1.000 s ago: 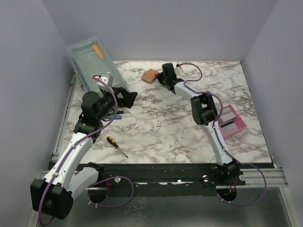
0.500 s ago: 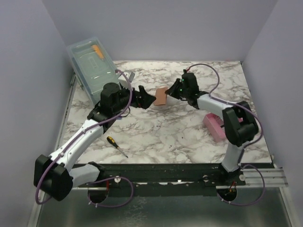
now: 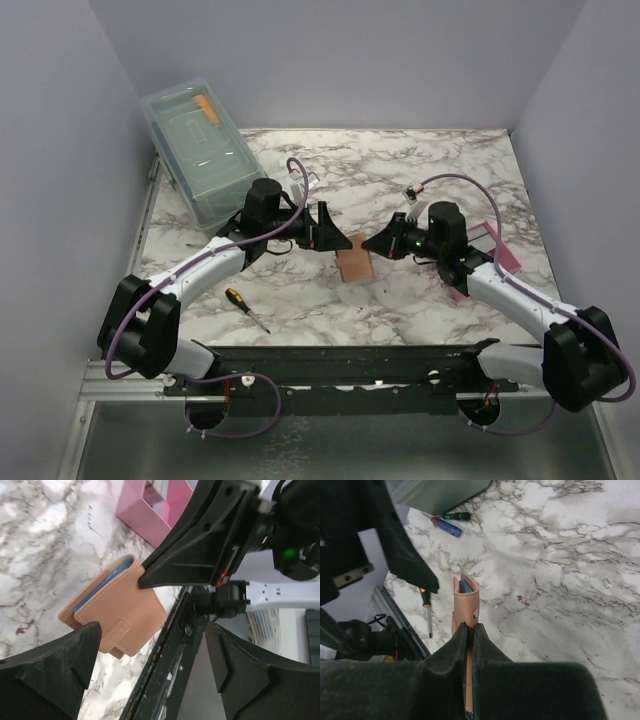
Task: Put the credit cards into the card holder
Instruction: Pick up the card holder from the center of the board.
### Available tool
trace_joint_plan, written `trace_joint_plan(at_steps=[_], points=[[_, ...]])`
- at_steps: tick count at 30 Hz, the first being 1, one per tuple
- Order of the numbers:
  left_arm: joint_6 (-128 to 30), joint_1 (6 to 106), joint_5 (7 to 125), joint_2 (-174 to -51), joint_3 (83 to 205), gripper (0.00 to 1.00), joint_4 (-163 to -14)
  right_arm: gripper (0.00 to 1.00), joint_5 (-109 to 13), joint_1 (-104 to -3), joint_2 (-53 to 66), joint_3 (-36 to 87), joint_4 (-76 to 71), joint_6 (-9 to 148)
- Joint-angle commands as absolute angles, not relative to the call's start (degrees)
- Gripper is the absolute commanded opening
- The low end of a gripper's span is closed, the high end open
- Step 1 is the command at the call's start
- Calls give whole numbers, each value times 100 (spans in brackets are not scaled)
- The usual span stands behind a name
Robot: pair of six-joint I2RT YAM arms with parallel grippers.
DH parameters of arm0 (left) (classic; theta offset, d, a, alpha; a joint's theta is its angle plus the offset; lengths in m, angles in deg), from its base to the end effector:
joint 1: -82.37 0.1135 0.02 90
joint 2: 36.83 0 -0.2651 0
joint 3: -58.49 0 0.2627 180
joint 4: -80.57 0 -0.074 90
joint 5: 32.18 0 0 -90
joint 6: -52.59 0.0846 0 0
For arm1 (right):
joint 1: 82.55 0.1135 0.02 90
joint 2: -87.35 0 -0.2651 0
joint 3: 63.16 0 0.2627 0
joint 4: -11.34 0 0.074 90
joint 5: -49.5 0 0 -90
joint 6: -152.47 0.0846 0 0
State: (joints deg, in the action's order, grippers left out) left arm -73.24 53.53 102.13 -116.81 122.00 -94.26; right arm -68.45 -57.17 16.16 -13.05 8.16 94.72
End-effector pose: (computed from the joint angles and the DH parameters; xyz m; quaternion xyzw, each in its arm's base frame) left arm 0.2788 -0.2210 0.2505 0.1648 0.7777 -0.5419 0.2728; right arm 0.2678 0.1709 0.2088 -0.0820 0.8214 0.4316 0.3637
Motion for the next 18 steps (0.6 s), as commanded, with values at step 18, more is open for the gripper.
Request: trace_joint_plan(at_steps=[18], points=[[-6751, 5279, 10609, -11480, 12540, 84, -8738, 0, -7745, -5755, 2318, -1331, 2020, 10354]])
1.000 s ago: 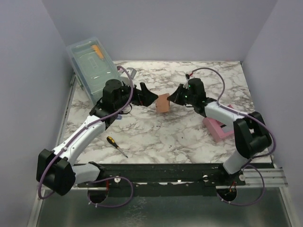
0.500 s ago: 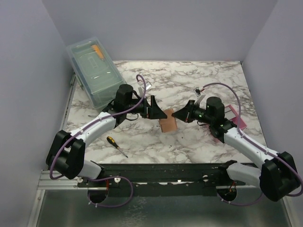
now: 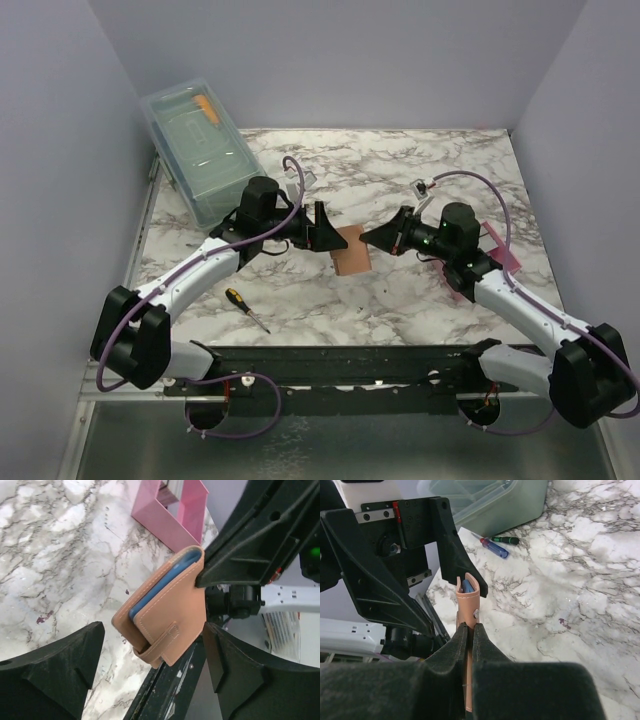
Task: Put the credit cards into the card holder
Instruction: Pick up the card holder from the center of the board, then open the card holder at the center of the board.
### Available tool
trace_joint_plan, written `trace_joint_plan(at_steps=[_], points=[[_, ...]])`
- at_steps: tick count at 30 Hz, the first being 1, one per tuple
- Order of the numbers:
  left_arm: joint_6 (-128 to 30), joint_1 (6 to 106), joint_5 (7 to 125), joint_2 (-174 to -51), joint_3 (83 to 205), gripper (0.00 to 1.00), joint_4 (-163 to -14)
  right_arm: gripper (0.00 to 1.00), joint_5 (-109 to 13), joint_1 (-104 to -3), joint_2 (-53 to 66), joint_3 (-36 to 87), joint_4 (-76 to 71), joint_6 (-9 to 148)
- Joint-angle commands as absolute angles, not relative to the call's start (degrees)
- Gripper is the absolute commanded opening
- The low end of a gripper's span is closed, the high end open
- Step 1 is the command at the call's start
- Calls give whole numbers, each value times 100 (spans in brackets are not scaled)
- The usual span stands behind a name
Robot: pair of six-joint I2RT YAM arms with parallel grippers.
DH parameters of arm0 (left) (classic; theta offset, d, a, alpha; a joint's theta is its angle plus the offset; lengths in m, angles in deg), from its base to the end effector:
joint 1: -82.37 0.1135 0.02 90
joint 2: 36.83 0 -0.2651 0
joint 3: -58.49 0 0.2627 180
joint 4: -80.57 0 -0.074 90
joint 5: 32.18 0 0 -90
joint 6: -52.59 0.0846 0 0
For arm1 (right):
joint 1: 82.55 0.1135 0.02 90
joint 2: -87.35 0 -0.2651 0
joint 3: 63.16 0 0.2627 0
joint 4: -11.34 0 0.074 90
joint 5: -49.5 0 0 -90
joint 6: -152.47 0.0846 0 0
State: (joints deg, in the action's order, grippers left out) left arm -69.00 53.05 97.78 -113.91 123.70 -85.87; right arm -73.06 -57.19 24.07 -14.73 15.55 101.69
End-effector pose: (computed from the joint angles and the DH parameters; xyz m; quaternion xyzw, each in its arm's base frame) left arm 0.2726 -0.2154 0.2582 0.1667 0.7980 -0.5034 0.2863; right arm 0.2494 0.1686 0.2561 -0.0885 0.7550 0.5098 0.4029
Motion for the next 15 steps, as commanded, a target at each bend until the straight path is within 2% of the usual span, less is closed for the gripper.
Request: trace_joint_plan(at_steps=[1, 4, 6, 7, 9, 11, 12, 15], points=[[-6780, 5283, 10741, -11488, 12532, 81, -8817, 0, -7797, -5751, 2311, -1349, 2092, 10405], [-7036, 5283, 10963, -11496, 12410, 66, -9193, 0, -8003, -5751, 2237, -1347, 2225, 10525], [-7082, 5277, 11008, -11487, 12396, 49, -9270, 1, -8044, -5751, 2232, -1324, 2160, 10524], [-7062, 5283, 11018, -11471, 12393, 41, -9279, 5, -8019, -5752, 2238, -1311, 2072, 10519], [-7010, 5279, 11048, -11415, 12386, 22, -9290, 23, -8106, -5758, 2237, -1282, 1923, 10446], [-6978, 5277, 11118, -11349, 12359, 8, -9366, 39, -8360, -5751, 2204, -1306, 1900, 10455], [-6980, 5280, 11163, -11308, 12339, 1, -9422, 44, -8520, -5753, 2185, -1328, 1919, 10469], [-7020, 5284, 11284, -11206, 12280, 0, -9620, 50, -8980, -5752, 2056, -1369, 2012, 10593]])
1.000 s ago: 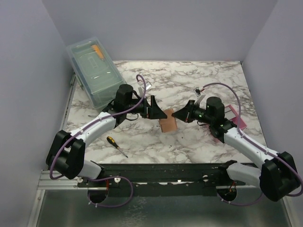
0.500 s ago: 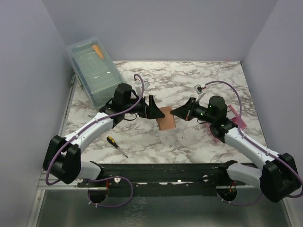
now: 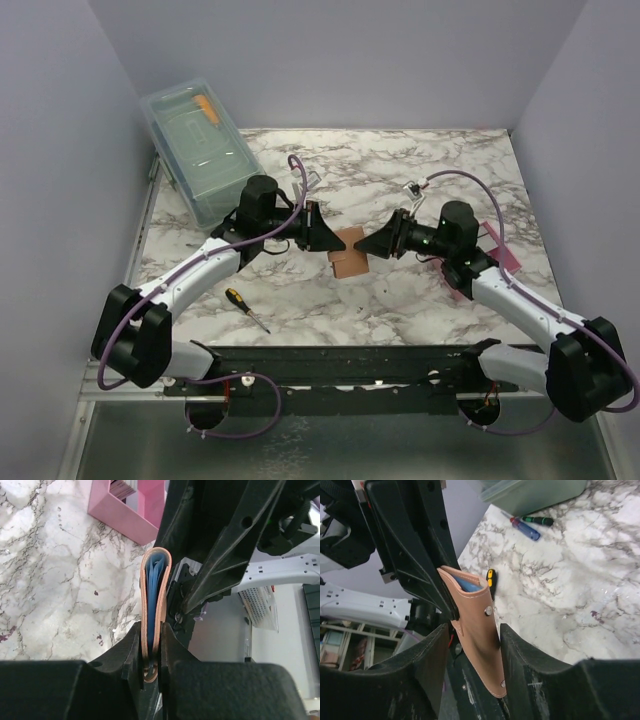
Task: Put the credit cards into the card holder
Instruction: Open the card holder at the center of the board.
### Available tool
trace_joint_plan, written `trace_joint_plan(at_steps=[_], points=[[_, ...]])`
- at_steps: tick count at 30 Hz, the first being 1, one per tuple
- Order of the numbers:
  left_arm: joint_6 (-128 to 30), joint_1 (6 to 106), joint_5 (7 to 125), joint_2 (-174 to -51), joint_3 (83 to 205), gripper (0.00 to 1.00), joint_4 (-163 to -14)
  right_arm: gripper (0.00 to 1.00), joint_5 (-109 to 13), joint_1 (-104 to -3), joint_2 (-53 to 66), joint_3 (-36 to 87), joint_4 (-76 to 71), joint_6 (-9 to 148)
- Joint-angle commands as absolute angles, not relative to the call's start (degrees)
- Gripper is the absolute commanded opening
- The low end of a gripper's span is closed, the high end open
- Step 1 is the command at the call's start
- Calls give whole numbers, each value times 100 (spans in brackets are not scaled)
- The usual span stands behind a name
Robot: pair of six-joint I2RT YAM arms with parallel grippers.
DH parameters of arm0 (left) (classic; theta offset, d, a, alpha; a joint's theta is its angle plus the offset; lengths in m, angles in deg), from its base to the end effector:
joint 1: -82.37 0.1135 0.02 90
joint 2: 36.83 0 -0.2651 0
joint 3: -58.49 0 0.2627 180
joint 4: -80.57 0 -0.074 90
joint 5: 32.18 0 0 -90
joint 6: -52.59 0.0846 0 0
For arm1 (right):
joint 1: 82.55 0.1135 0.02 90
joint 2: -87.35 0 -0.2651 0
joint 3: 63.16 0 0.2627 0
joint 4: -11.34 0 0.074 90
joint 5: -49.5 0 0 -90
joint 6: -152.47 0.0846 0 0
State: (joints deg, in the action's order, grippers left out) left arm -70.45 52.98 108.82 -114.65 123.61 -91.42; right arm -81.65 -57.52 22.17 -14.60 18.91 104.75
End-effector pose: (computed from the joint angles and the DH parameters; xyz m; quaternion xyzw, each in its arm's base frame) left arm 0.2634 -0.2238 0.2699 0.2210 0.7500 -0.5688 0.2553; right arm 0.2450 0.1759 0.2573 -0.1187 0.7383 0.5593 0.3577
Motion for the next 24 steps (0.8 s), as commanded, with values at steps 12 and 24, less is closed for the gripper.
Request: trace_joint_plan(at_steps=[12, 24], points=[[-7704, 5275, 9772, -11268, 12122, 0, -9468, 68, -7225, -5431, 2081, -1240, 597, 9619], [-8263, 5264, 7834, -11763, 12744, 0, -7699, 100, -555, -2010, 1529, -438, -680, 7776]])
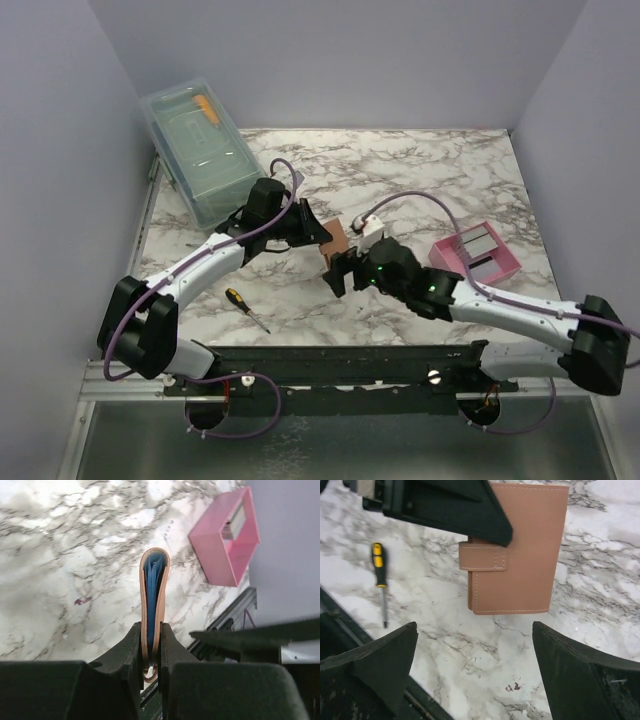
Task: Put the credit cards into the card holder
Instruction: Open the card holder at the center of the board.
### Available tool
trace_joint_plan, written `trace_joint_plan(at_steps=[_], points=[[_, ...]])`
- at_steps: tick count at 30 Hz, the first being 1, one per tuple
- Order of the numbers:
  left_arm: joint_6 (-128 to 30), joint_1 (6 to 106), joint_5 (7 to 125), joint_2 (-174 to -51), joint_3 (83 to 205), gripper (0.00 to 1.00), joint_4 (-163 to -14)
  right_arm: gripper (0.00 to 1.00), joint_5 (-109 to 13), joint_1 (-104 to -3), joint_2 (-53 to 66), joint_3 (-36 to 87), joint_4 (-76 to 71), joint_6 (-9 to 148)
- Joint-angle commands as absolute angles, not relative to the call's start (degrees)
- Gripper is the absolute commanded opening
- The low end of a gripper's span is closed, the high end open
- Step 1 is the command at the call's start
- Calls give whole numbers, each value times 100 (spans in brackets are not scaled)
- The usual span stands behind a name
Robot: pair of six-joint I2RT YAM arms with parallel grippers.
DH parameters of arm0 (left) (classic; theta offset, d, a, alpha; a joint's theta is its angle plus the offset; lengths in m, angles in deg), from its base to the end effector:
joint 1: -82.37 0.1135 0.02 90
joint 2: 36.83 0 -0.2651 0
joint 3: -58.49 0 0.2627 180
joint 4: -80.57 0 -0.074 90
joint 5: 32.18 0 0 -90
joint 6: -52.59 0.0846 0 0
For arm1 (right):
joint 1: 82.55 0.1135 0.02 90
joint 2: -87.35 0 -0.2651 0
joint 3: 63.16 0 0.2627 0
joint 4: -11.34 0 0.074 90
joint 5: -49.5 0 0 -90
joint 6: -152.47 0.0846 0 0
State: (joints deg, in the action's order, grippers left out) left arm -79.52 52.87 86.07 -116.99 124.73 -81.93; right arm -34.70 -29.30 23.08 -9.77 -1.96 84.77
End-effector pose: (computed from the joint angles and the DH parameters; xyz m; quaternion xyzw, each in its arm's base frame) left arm 0.2905 -0.2104 0.2341 0.0258 0.8538 -0.4502 0.2603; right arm 0.1906 0.2410 0.2379 -0.1972 0.8154 0.2988 0.4549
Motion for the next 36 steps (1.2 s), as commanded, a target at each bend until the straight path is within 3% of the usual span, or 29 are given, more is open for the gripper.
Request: trace_joint_plan(at_steps=[1, 6, 9, 12, 14, 16, 17, 18, 20, 22, 24, 30, 36], points=[[-8299, 5266, 7776, -11779, 12756, 0, -7651, 100, -116, -1815, 1198, -257, -747, 7794], [-8426, 5268, 7715, -11878, 12785, 0, -7539, 98, 1214, -1426, -94, 397, -474, 7470], [-8452, 5266, 7820, -11935, 12809, 0, -7524, 89, 1719, -1389, -684, 760, -280, 7217], [-8452, 5264, 7810, -11933, 12812, 0, -7511, 73, 2297, -1386, -1000, 1017, -532, 7485], [-8447, 5259, 7778, -11902, 12803, 0, -7513, 57, 2200, -1391, -921, 886, -306, 7436], [-8388, 5266, 7777, -11869, 12831, 0, -7515, 29, 1890, -1405, -741, 670, 62, 7368], [-8249, 5276, 7818, -11859, 12878, 0, -7509, 16, 1616, -1423, -568, 524, 182, 7394], [-8062, 5298, 7905, -11845, 12941, 15, -7469, 8, 1197, -1457, -350, 301, 413, 7365], [-7756, 5438, 8059, -11767, 13092, 60, -7347, 0, 189, -1650, 206, -166, 789, 7480], [-7714, 5652, 8124, -11601, 13096, 84, -7329, 0, -1213, -2088, 821, -602, 1000, 7845], [-7582, 5855, 8435, -11413, 12978, 90, -7590, 0, -2734, -2672, 1510, -1111, 1370, 8138], [-8105, 6039, 10178, -11044, 12272, 91, -9539, 0, -7404, -5014, 2528, -1990, 2605, 9680], [-8870, 6005, 11334, -11039, 11922, 95, -11132, 0, -9477, -6012, 2168, -2347, 5474, 12005]])
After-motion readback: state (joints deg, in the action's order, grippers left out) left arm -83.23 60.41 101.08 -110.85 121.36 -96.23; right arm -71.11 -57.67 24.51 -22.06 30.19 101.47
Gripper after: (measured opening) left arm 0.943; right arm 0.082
